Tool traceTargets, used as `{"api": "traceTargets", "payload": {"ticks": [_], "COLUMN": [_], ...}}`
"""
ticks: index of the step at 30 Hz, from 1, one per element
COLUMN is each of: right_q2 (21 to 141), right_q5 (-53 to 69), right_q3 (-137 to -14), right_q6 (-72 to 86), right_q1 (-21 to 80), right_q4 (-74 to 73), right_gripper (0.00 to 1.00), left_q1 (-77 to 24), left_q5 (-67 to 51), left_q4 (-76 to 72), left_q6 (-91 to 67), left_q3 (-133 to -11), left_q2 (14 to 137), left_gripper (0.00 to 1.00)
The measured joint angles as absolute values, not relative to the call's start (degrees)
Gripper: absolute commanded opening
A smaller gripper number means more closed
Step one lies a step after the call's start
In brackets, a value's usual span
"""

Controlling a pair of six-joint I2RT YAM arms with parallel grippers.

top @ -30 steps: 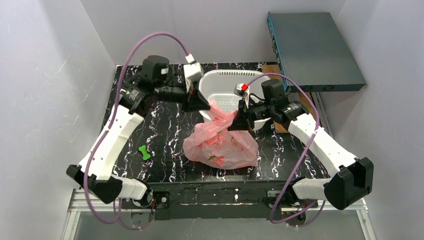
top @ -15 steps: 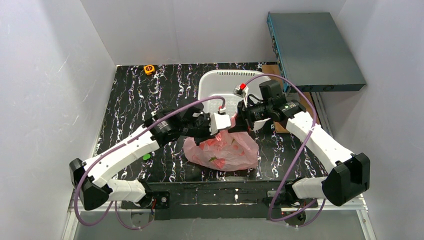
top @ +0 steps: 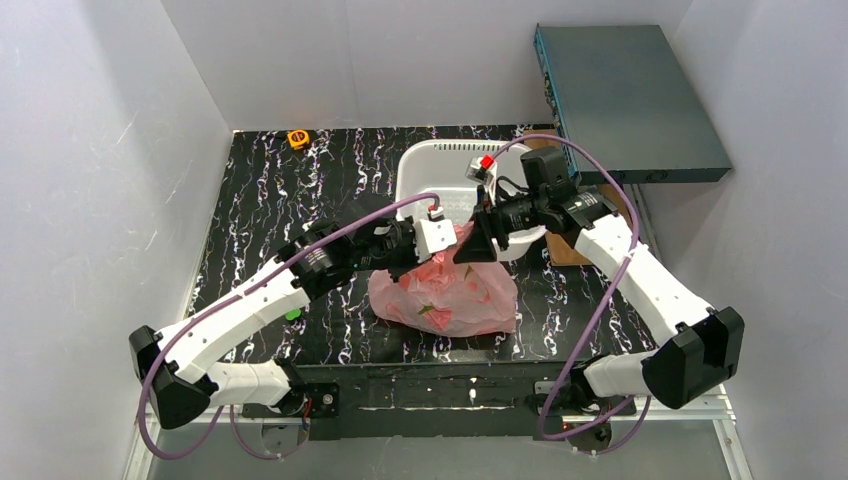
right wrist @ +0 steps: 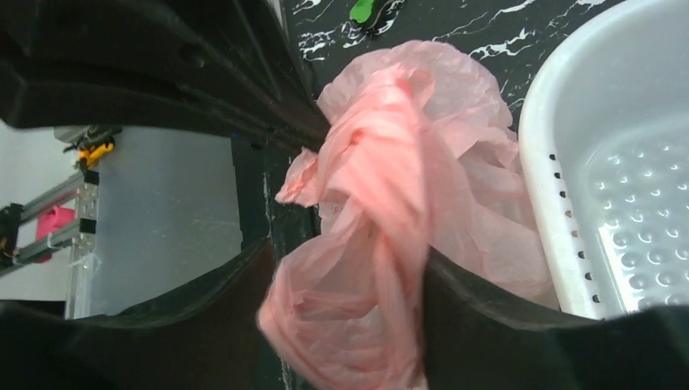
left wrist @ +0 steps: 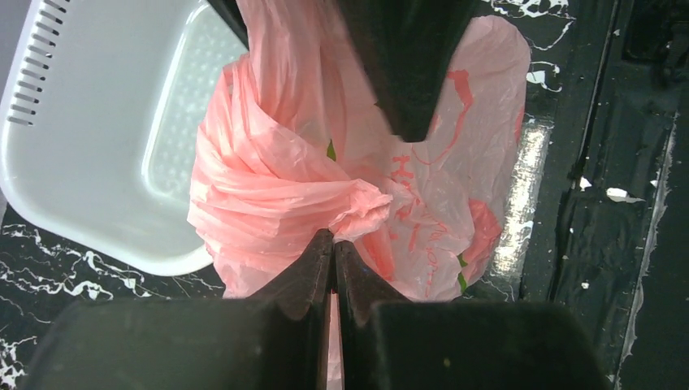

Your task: Place the fake fruits into the plastic bag and tie a complex knot

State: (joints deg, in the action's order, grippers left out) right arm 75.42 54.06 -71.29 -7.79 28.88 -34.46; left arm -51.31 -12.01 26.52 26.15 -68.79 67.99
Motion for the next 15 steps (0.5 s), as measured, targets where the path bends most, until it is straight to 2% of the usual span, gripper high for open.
{"api": "traceTargets", "payload": {"ticks": [1, 2, 10, 15], "right_q2": [75.8, 76.3, 77.5, 72.9], "right_q5": [53.8, 53.5, 48.7, 44.7], "right_q3": [-71.9, -72.4, -71.5, -66.9], "right_q6": [-7.7, -7.6, -2.6, 6.2], "right_q1": [28.9, 28.9, 28.9, 29.4], "right_q4": [-34.1, -33.7, -30.2, -24.3], "right_gripper": [0.29, 0.03, 0.01, 0.01], "left_q1": [-51.3, -51.3, -51.5, -50.8], "left_q5": [-12.3, -12.7, -21.7, -17.7], "left_q4": [26.5, 26.7, 30.8, 29.3], "left_q6": [26.1, 26.0, 21.7, 12.1], "left_q3": [-68.8, -68.8, -69.8, -67.7], "left_q2": [68.0, 68.0, 68.2, 72.0], "left_gripper": [0.0, 0.0, 0.0, 0.0]}}
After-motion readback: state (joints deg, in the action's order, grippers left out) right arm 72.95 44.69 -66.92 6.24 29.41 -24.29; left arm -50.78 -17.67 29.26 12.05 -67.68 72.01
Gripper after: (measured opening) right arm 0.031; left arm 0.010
